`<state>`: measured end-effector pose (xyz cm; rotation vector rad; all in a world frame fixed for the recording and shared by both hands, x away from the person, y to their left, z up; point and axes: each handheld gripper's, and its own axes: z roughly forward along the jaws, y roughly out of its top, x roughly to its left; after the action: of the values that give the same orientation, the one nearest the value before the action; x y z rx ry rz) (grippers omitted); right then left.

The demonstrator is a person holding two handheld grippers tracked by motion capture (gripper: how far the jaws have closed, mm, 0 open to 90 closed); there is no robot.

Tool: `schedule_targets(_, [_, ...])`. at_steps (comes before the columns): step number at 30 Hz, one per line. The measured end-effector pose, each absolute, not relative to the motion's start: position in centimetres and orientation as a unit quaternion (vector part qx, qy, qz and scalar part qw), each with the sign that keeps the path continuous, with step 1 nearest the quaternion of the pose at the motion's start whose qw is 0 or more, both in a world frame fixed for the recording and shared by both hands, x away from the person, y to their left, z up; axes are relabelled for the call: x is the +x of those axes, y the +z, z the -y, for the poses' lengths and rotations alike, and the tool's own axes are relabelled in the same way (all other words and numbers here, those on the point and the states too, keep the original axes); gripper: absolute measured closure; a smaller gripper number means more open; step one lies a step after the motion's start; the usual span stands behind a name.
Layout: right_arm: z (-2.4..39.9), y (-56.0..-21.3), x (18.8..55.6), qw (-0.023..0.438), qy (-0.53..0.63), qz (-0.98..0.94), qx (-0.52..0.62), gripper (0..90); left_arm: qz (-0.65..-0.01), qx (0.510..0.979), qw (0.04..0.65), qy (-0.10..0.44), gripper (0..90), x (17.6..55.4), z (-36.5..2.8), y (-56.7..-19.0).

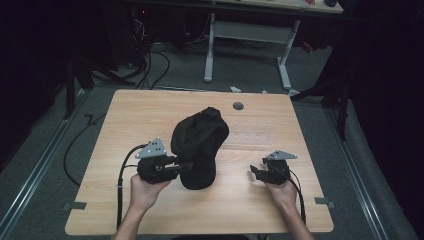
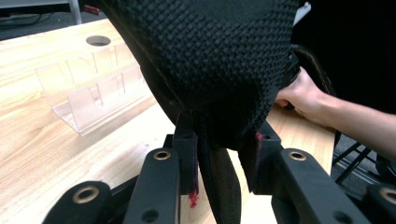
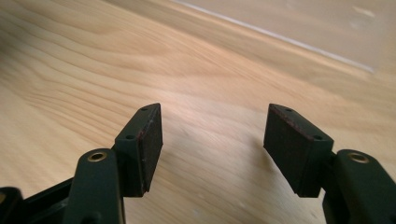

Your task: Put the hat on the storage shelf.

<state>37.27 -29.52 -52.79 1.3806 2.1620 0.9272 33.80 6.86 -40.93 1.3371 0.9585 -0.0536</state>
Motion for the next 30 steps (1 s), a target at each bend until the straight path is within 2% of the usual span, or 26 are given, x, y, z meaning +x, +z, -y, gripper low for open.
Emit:
schedule_targets(2, [29.8, -53.1, 37.1, 0.221, 0.328, -0.773, 0.496, 38.9, -0.429, 0.594, 0.681, -0.018, 70.5, 34.0, -6.9, -40.8])
schedule_targets(9, [30.0, -53.1, 37.0, 0.227, 0.325, -0.769, 0.501, 37.3, -0.441, 0.583, 0.682, 0.001, 70.5, 34.6, -7.0, -40.1])
schedule_targets(30, [30.0, -53.1, 36.8, 0.224, 0.325, -0.77, 0.502, 36.1, -0.43, 0.576, 0.692, 0.064, 70.8, 38.1, -6.1, -36.5])
